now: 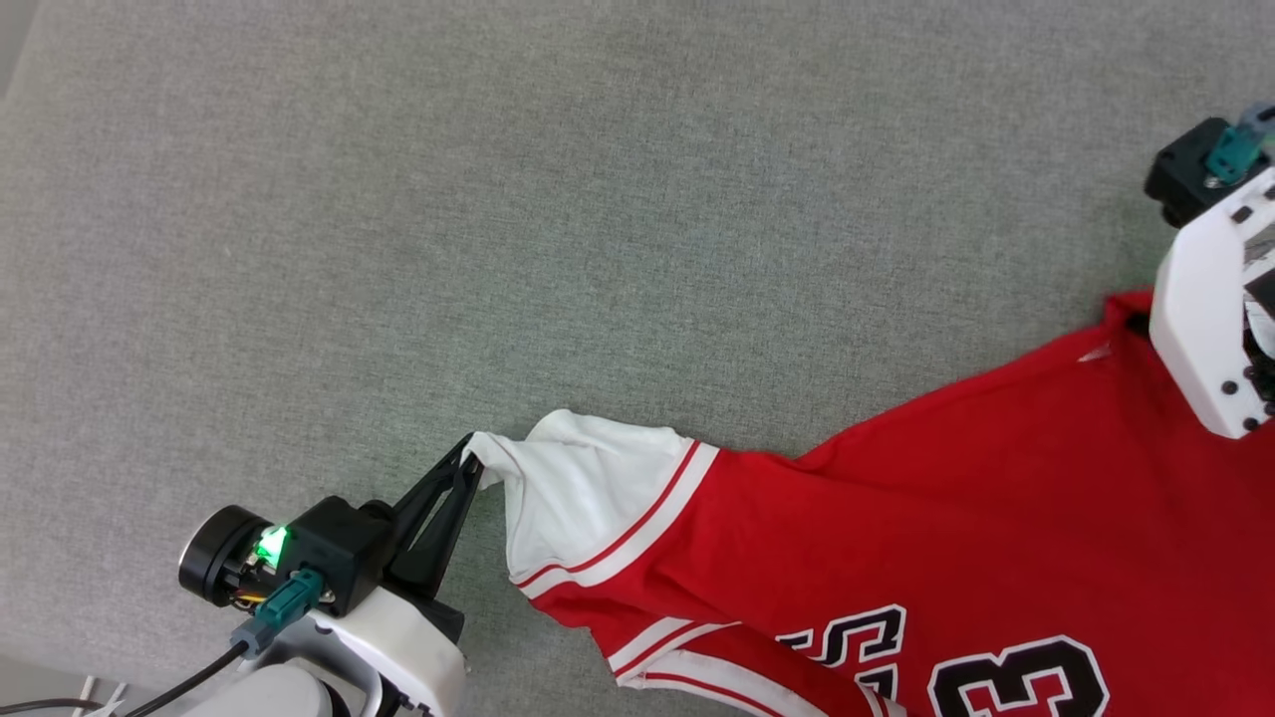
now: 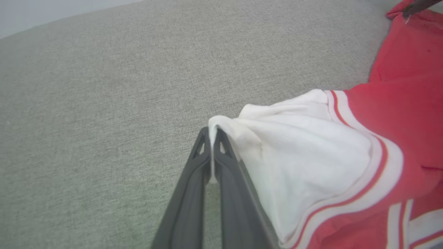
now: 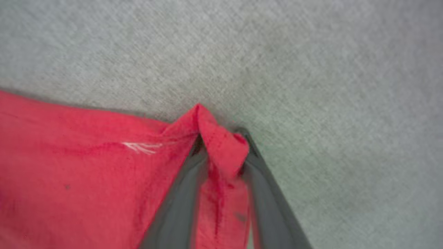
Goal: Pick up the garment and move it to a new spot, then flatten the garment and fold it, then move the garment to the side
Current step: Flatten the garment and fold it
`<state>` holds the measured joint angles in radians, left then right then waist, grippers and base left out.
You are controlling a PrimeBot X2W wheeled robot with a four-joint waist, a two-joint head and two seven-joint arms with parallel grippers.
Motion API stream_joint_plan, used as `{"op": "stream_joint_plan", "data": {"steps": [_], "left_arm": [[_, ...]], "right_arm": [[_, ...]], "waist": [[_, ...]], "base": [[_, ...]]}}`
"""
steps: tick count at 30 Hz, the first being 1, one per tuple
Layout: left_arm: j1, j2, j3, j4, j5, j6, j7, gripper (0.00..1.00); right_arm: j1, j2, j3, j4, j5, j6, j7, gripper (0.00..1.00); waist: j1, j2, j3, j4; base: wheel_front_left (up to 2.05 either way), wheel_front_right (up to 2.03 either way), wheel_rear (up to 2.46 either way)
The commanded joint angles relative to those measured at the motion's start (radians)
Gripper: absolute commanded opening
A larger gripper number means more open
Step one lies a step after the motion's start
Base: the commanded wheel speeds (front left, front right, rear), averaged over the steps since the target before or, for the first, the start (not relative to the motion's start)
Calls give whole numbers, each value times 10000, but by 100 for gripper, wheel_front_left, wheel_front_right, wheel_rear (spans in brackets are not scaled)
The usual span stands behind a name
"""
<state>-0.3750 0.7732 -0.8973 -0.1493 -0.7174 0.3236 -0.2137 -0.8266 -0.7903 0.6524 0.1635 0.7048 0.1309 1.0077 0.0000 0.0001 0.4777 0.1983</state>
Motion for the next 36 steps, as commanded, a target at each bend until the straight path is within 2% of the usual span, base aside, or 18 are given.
{"op": "stream_joint_plan", "data": {"steps": [1, 7, 12, 14, 15, 19, 27, 33, 36], "left_arm": [[-71, -94, -14, 82, -59, -47, -28, 0], [240, -5, 54, 269, -119, 81, -140, 0], [141, 13, 126, 397, -40, 75, -217, 0], [-30, -23, 169, 440, 8, 37, -222, 0], [-358, -7, 274, 511, 68, -23, -173, 0], [-1087, 43, 517, 512, 258, -75, -72, 0], [-3484, -24, 1089, 834, 658, -592, 397, 0], [-5998, 57, 1500, 1345, 1255, -1240, 940, 0], [-7322, -196, 1636, 1667, 1489, -1580, 1200, 0]], "right_arm": [[-168, 69, 246, 147, 1, -9, -506, 0], [-646, -152, 567, -107, 110, -7, -2371, 0], [-516, -292, 498, -385, 266, -7, -3368, 0], [-480, -328, 326, -524, 202, -7, -3778, 0], [-285, -142, -40, -731, 253, -7, -4213, 0], [-273, 83, -582, -1018, -23, -7, -4519, 0], [-1056, 944, -1756, -1296, -909, -7, -4729, 0], [-2669, 1731, -2446, -948, -1700, -9, -4842, 0], [-3732, 2215, -2775, -492, -2072, -7, -4995, 0]], "waist": [[0, -1, -259, -119], [0, -1, -1170, -444], [0, -1, -1785, -672], [0, -1, -2032, -832], [0, -1, -2304, -1081], [0, -1, -2463, -1409], [0, -1, -1976, -1928], [0, -1, -1099, -2146], [0, -1, -605, -2181]], "base": [[0, 0, 0], [0, 0, 0], [0, 0, 0], [0, 0, 0], [0, 0, 0], [0, 0, 0], [0, 0, 0], [0, 0, 0], [0, 0, 0]]}}
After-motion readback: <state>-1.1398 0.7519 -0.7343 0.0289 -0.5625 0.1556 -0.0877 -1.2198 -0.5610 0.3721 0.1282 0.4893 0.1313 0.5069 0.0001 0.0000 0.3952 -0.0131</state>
